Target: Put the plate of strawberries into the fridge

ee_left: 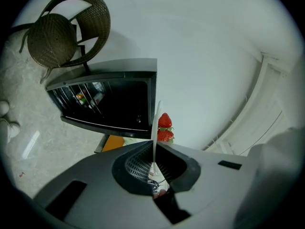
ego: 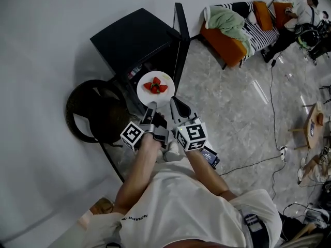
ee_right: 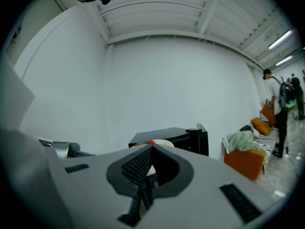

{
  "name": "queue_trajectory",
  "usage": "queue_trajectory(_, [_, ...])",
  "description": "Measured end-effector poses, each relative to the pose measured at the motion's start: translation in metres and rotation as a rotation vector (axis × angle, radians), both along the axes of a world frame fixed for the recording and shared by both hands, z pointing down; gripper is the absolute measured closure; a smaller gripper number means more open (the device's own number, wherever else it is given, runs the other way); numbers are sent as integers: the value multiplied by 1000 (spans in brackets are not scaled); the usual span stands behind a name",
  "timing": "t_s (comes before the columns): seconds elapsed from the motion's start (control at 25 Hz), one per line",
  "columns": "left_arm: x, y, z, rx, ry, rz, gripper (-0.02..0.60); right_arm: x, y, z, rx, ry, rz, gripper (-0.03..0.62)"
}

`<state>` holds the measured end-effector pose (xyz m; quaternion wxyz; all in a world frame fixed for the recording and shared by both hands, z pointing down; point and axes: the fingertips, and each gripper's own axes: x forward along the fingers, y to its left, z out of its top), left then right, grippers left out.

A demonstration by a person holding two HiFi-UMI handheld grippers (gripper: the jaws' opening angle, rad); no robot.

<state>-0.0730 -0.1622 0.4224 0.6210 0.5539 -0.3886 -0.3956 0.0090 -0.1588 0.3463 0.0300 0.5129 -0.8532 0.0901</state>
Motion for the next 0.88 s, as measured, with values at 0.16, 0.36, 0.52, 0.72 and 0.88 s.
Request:
queue_trajectory(0.16, [2, -23, 15, -6, -1, -11, 571, 1, -22, 14, -4, 13, -16, 591])
queue_trajectory(0.36, [4, -26, 22, -17, -8, -10, 571, 2, -24, 22, -12, 23, -36, 591])
queue_trajectory(0.52, [4, -26, 28, -25, 2, -20, 571, 5, -25, 28, -15, 17, -41, 591])
queue_trajectory(0.72, [0, -37, 41, -15, 12, -35, 571, 4, -33, 41, -15, 9, -35, 591])
queue_trajectory(0.88, [-6, -49, 57, -23, -14, -42, 571, 0, -46, 51, -24, 6, -29, 591])
